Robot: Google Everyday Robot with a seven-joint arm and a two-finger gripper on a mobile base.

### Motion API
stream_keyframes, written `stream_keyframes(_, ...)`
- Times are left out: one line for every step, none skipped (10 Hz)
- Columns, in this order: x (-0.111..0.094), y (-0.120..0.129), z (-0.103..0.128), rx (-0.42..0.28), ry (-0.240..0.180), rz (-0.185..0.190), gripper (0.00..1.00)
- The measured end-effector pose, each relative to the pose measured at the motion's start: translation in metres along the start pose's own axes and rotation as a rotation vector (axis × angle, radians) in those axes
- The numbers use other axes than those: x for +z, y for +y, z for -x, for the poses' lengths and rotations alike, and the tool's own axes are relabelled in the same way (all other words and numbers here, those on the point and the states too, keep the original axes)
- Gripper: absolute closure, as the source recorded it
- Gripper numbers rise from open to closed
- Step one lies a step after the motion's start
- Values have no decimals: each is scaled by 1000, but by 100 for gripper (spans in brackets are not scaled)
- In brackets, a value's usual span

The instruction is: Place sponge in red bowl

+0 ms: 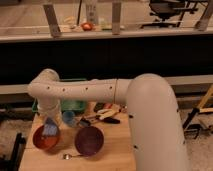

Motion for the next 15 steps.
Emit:
stream_keyframes(3, -6, 1, -10, -2, 3, 100)
stream_keyframes(6, -14, 4, -25, -6, 9, 100)
stream_keyframes(9, -18, 5, -38, -11, 15, 100)
stream_keyframes(11, -19, 6, -45, -17, 19, 100)
stream_keyframes(15, -20, 6, -54, -38, 17, 100)
stream_keyframes(16, -21, 6, -57, -51, 16, 100)
stream_keyframes(16, -21, 7, -61, -51, 15, 100)
stream_keyframes(16, -22, 8, -65, -50, 15, 100)
stream_keyframes(17, -24, 10, -73, -48, 19, 100)
stream_keyframes(18, -26, 12, -77, -45, 24, 100)
stream_keyframes(19, -27, 13, -79, -44, 29, 100)
stream_keyframes(20, -28, 15, -81, -43, 32, 100)
stream_keyframes(21, -28, 15, -82, -43, 33, 100)
stream_keyframes(21, -28, 15, -82, -44, 33, 100)
stream_keyframes(21, -28, 14, -79, -45, 33, 100)
